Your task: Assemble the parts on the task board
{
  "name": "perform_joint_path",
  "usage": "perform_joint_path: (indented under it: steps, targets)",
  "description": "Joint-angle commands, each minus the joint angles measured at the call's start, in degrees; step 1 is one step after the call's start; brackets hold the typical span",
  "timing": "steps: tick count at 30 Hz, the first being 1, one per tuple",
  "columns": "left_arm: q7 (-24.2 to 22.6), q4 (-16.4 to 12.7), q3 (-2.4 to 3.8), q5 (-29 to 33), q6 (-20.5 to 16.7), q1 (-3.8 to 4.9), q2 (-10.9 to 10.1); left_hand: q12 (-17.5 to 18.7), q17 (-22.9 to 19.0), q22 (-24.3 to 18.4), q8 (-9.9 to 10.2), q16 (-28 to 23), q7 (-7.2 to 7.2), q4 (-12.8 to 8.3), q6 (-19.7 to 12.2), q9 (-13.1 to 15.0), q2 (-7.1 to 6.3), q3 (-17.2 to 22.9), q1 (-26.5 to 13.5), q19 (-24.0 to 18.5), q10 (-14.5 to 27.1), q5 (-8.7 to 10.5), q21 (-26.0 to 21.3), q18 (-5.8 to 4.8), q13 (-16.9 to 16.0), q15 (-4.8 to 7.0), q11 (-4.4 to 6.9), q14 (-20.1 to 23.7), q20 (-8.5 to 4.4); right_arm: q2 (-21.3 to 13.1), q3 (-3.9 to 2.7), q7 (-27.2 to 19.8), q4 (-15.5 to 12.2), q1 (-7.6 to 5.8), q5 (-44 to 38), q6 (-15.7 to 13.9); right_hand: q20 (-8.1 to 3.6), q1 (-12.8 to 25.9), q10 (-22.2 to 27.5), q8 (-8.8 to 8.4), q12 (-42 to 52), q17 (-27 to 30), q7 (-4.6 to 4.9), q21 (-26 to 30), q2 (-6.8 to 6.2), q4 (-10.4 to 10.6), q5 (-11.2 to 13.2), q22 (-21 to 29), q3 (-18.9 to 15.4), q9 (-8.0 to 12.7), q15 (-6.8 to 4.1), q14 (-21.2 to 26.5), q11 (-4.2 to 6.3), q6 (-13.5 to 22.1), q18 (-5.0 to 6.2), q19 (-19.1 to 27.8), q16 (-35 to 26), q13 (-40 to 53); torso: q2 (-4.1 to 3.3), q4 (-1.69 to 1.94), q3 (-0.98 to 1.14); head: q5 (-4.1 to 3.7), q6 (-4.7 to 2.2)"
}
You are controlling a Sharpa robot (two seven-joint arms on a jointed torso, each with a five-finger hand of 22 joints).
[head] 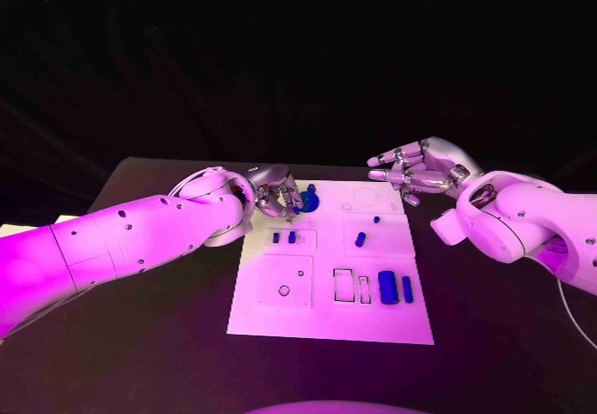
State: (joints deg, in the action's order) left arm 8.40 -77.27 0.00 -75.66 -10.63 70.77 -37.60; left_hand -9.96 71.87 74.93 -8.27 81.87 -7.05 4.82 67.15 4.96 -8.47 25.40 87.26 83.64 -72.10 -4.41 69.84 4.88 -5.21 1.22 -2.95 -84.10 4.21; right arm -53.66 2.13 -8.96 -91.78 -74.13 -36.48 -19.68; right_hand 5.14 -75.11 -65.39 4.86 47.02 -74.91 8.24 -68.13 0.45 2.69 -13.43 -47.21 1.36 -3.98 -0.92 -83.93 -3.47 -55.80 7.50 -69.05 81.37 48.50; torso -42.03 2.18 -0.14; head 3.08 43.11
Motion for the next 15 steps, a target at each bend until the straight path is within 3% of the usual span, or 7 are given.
perform_joint_path:
  steps: [1,6,15]
  targets:
    - [1.47,-0.08,0.03,0.95,3.20,0.06,-0.30,0.32,-0.15,5.63,0.43,0.05,0.05,-0.02,0.29,0.00,-0.13,0.41,-0.80,0.48,-0.38,0.14,0.18,-0.64,-0.11,0.25,0.07,-1.87,0.17,0.00,0.00,-0.41,-0.04,0.06,-0.62,0.72,0.05,-0.02,0.06,0.09,0.05,-1.45,0.24,0.26,0.42,-0.23,-0.31,-0.01,-0.16,-0.08,0.02,-2.65,0.12,0.00,0.60,0.21,-0.17,-0.06,-0.05,-0.09,-0.01,0.17,-0.01]
    - [2.67,0.29,-0.07,-0.38,4.90,0.06,-0.65,0.52,-0.25,5.64,0.53,0.00,0.21,-0.11,0.37,0.01,-0.41,0.40,-1.33,0.42,-0.53,0.21,0.12,-0.62,-0.19,0.30,0.15,-1.83,0.17,-0.02,0.00,-0.39,-0.02,0.07,-0.65,0.73,0.05,-0.02,0.06,0.09,0.05,-1.45,0.24,0.26,0.42,-0.23,-0.31,-0.01,-0.16,-0.08,0.02,-2.65,0.12,0.00,0.60,0.21,-0.17,-0.06,-0.10,-0.14,-0.04,0.67,0.07]
    - [3.34,1.00,-0.15,-1.43,5.70,0.06,-0.60,0.59,-0.33,5.69,0.54,-0.03,0.31,-0.21,0.50,0.04,-0.43,0.47,-1.51,0.42,-0.70,0.21,0.15,-0.63,-0.25,0.35,0.23,-1.81,0.15,0.08,0.00,-0.38,0.01,0.08,-0.66,0.76,0.05,-0.02,0.06,0.09,0.05,-1.45,0.24,0.26,0.42,-0.23,-0.31,-0.01,-0.16,-0.08,0.02,-2.65,0.12,0.00,0.60,0.21,-0.17,-0.06,-0.11,-0.13,-0.02,0.83,0.07]
